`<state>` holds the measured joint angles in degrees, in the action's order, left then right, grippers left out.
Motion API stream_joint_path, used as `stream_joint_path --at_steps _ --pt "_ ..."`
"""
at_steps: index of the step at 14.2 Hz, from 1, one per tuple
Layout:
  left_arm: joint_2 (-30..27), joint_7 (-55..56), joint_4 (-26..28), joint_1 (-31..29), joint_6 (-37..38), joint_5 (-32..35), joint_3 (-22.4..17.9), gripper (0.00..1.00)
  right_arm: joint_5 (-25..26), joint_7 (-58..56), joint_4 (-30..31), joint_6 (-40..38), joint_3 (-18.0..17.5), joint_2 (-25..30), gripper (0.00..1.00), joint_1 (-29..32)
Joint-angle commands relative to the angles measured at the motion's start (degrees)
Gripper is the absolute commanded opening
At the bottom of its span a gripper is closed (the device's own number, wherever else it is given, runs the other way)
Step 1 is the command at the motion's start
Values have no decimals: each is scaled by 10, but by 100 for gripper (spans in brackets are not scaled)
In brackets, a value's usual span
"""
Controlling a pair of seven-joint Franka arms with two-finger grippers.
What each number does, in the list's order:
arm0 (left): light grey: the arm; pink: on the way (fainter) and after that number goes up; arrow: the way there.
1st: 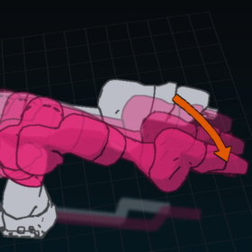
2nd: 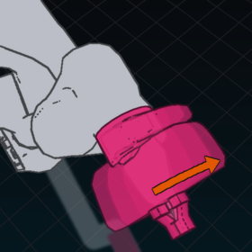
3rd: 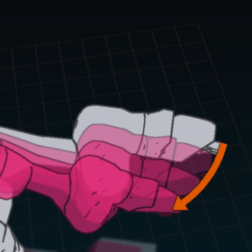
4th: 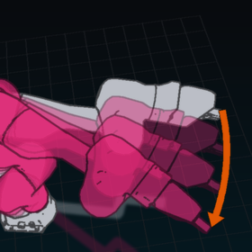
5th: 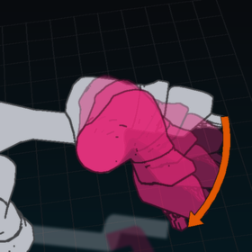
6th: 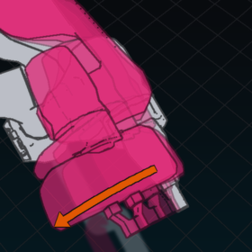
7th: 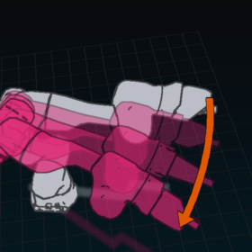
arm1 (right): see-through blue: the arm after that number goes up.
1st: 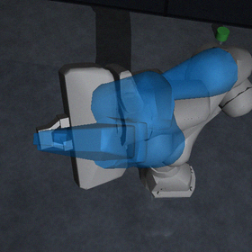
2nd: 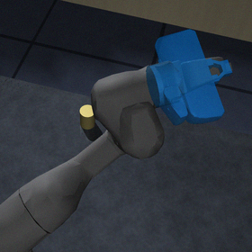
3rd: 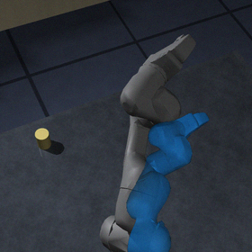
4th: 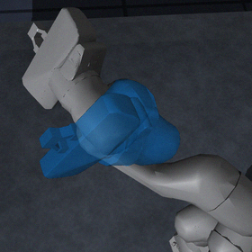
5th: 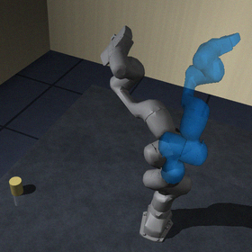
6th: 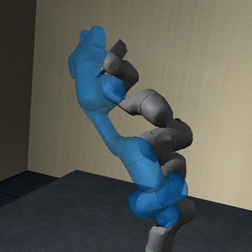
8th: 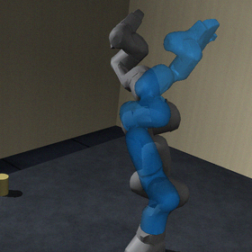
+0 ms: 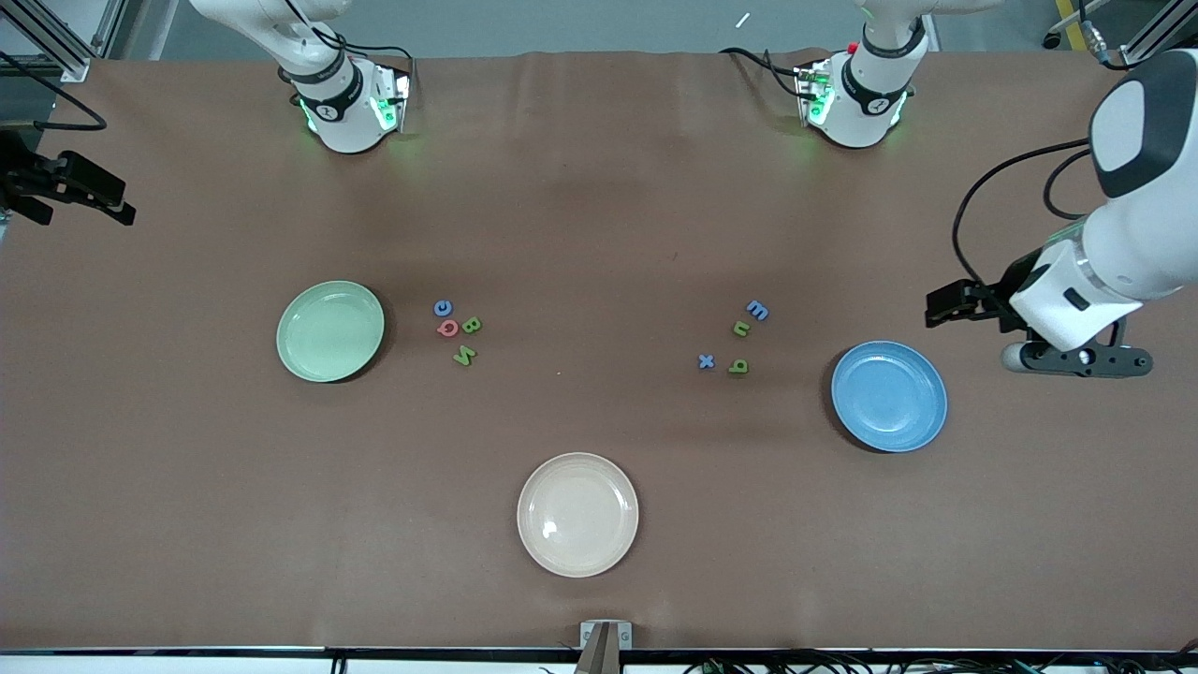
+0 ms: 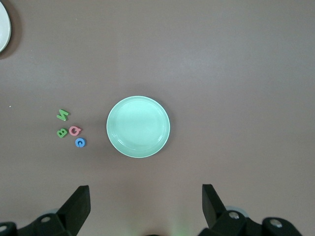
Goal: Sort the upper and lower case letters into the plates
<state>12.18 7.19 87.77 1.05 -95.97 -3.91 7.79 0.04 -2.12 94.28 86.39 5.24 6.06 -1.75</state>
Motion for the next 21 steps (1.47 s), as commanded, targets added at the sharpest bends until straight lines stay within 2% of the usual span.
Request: stream_joint_path --at_steps 1,2,4,6,8,13,16,21 --pt "-12 89 49 -2 -33 -7 42 99 -12 9 18 7 1 17 100 0" --pt "-19 111 72 -4 -37 -7 61 99 -12 9 19 7 2 17 100 0" --pt "-52 120 139 -3 -58 -7 72 99 -13 9 19 6 1 17 100 -1" --pt "-101 120 237 -6 -119 -7 99 99 -13 9 19 4 1 17 100 -2" --pt "-119 120 298 -5 -167 -7 125 99 -13 8 19 3 1 17 100 -3" --pt "-111 105 339 -3 -211 2 215 99 -23 -1 20 0 2 17 100 -2" --pt "-99 46 373 -4 -282 56 269 99 -26 -21 21 0 4 17 100 2" --pt "-67 -141 440 -22 -423 74 269 99 -25 -22 18 -1 4 15 100 1"
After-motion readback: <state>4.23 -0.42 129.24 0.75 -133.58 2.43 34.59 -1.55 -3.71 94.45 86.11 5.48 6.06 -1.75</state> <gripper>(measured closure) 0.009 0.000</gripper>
